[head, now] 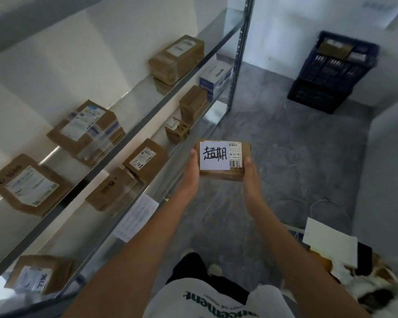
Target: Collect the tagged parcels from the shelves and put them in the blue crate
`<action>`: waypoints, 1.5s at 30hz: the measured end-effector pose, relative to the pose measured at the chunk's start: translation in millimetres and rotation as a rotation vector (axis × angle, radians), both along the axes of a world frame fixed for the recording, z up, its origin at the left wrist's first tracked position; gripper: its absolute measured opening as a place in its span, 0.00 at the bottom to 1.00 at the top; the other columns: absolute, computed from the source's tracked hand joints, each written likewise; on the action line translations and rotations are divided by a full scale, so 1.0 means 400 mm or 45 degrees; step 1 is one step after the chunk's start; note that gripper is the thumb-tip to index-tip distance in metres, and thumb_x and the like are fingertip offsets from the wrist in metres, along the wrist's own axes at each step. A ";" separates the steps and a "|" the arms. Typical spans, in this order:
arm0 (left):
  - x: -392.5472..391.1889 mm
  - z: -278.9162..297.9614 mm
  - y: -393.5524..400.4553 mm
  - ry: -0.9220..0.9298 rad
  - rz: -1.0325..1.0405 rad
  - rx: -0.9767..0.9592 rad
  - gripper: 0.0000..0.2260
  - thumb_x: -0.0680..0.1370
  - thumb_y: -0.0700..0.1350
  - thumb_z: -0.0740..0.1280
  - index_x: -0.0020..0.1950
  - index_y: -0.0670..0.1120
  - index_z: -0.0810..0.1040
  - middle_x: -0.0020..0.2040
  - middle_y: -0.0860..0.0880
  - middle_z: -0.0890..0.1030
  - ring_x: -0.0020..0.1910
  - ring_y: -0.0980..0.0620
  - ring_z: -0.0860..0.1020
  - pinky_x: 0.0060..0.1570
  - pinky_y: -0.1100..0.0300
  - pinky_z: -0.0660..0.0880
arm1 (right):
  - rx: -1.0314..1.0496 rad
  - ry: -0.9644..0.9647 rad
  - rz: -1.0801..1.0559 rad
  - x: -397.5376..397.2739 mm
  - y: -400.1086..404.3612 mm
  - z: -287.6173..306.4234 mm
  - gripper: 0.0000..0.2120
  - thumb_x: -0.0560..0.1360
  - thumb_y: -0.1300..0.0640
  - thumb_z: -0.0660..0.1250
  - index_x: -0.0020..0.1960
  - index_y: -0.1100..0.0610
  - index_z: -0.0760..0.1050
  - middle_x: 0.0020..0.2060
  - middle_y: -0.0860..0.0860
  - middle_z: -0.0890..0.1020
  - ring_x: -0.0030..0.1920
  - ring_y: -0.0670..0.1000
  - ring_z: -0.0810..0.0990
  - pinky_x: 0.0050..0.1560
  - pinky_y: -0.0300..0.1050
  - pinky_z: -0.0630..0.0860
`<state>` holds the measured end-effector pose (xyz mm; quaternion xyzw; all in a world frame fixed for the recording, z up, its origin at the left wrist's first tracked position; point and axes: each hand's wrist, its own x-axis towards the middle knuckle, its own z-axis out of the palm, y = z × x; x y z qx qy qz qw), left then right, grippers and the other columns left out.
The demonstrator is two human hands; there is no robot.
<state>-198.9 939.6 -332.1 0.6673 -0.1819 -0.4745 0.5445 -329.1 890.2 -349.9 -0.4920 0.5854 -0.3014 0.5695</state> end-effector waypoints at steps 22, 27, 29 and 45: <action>-0.127 -0.069 -0.933 0.015 -0.539 0.059 0.26 0.84 0.53 0.44 0.66 0.41 0.75 0.58 0.45 0.79 0.57 0.51 0.76 0.47 0.68 0.72 | 0.042 -0.023 -0.514 -0.166 -0.764 -0.045 0.25 0.83 0.41 0.49 0.76 0.51 0.64 0.69 0.49 0.71 0.66 0.49 0.69 0.65 0.46 0.64; -0.219 -0.068 -1.173 -0.039 -0.567 0.056 0.26 0.84 0.54 0.44 0.65 0.41 0.76 0.61 0.44 0.79 0.58 0.49 0.77 0.52 0.67 0.73 | 0.007 -0.017 -0.518 -0.253 -0.994 -0.056 0.25 0.83 0.41 0.49 0.76 0.50 0.64 0.71 0.50 0.71 0.70 0.51 0.69 0.69 0.50 0.66; -0.241 -0.066 -1.238 -0.075 -0.551 0.041 0.25 0.85 0.53 0.44 0.66 0.41 0.75 0.57 0.47 0.79 0.53 0.53 0.75 0.39 0.78 0.69 | 0.005 -0.010 -0.516 -0.273 -1.062 -0.060 0.26 0.82 0.39 0.49 0.76 0.49 0.63 0.72 0.50 0.70 0.72 0.52 0.68 0.73 0.56 0.64; -0.329 -0.112 -1.983 -0.005 -0.663 0.042 0.25 0.84 0.55 0.44 0.65 0.46 0.76 0.58 0.48 0.81 0.51 0.57 0.78 0.48 0.67 0.71 | 0.043 -0.005 -0.605 -0.376 -1.772 -0.067 0.25 0.83 0.41 0.49 0.77 0.50 0.62 0.72 0.49 0.70 0.72 0.52 0.67 0.72 0.50 0.63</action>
